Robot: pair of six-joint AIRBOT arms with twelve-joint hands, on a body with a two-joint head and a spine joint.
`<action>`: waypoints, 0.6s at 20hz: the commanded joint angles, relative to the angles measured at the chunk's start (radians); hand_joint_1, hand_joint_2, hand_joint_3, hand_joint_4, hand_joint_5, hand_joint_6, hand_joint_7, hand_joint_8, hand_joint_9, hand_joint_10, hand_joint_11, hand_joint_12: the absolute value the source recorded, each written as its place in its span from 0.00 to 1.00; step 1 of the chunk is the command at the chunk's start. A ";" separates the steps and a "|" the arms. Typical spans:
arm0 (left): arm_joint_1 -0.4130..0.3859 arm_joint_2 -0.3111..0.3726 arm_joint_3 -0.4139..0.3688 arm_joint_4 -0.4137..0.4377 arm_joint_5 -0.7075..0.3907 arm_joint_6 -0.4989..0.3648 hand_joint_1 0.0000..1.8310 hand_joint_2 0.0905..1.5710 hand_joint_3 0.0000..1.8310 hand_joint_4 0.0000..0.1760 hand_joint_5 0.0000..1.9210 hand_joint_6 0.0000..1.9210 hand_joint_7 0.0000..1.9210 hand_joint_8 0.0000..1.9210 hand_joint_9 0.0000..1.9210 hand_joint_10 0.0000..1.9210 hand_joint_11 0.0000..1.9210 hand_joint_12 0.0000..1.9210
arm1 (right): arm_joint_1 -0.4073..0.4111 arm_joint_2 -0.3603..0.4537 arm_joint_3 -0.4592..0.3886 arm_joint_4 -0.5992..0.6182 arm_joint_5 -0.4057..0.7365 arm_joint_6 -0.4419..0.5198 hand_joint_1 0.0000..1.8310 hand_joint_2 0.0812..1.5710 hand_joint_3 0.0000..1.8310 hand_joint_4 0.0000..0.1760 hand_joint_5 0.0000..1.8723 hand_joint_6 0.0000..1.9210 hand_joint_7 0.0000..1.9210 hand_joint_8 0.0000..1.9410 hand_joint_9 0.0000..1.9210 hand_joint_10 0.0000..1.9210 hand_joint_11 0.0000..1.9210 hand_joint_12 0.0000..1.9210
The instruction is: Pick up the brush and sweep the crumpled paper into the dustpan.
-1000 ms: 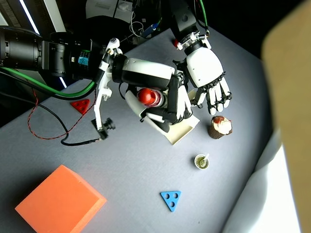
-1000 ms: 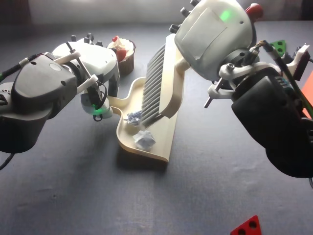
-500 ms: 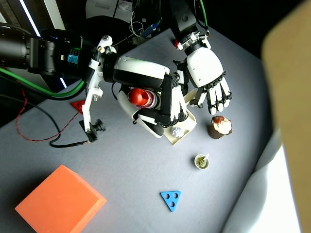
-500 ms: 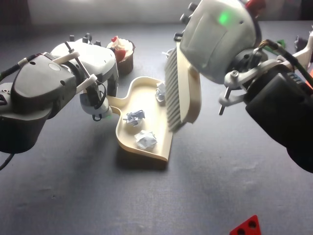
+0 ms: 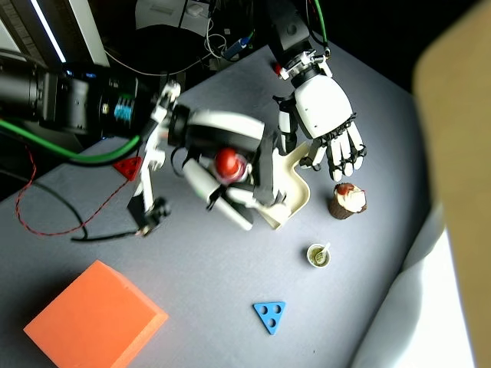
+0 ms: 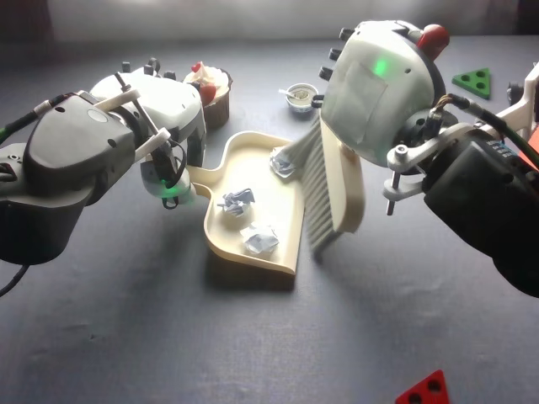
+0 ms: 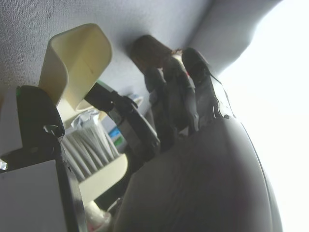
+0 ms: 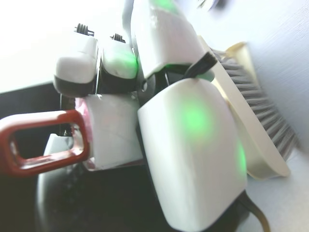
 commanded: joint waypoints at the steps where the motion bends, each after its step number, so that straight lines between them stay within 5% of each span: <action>1: -0.005 -0.001 -0.002 0.047 -0.056 0.001 0.63 0.63 0.00 0.00 0.64 0.29 0.22 0.00 0.15 0.00 0.01 0.28 | 0.003 0.005 -0.005 -0.068 0.122 0.010 0.87 0.72 0.00 1.00 0.52 1.00 0.56 1.00 0.67 1.00 0.71 1.00; 4: -0.006 -0.001 -0.002 0.046 -0.057 0.001 0.62 0.63 0.00 0.01 0.62 0.32 0.22 0.00 0.15 0.00 0.00 0.28 | 0.004 0.005 -0.017 -0.076 0.145 0.052 0.87 0.72 0.00 1.00 0.52 1.00 0.57 1.00 0.67 1.00 0.71 1.00; 5: -0.006 -0.001 -0.002 0.046 -0.058 0.001 0.61 0.64 0.00 0.15 0.62 0.33 0.22 0.00 0.15 0.00 0.00 0.28 | 0.007 0.005 -0.019 -0.083 0.152 0.069 0.87 0.72 0.00 0.99 0.52 1.00 0.58 1.00 0.67 1.00 0.71 1.00; 6: -0.006 -0.001 -0.002 0.046 -0.058 0.001 0.62 0.63 0.00 0.02 0.62 0.33 0.22 0.00 0.16 0.00 0.00 0.31 | 0.011 0.004 -0.019 -0.091 0.157 0.090 0.86 0.73 0.00 1.00 0.52 1.00 0.58 1.00 0.67 1.00 0.71 1.00; 7: -0.006 -0.001 -0.002 0.045 -0.058 0.001 0.62 0.63 0.00 0.00 0.62 0.32 0.22 0.00 0.16 0.00 0.01 0.32 | 0.016 0.001 -0.018 -0.091 0.164 0.108 0.86 0.72 0.00 1.00 0.52 1.00 0.58 1.00 0.66 1.00 0.70 1.00; 12: -0.006 -0.001 -0.003 0.044 -0.062 0.001 0.62 0.63 0.00 0.00 0.63 0.30 0.24 0.00 0.17 0.00 0.01 0.34 | 0.025 -0.008 -0.013 -0.091 0.194 0.155 0.87 0.72 0.00 1.00 0.52 1.00 0.56 1.00 0.66 1.00 0.70 1.00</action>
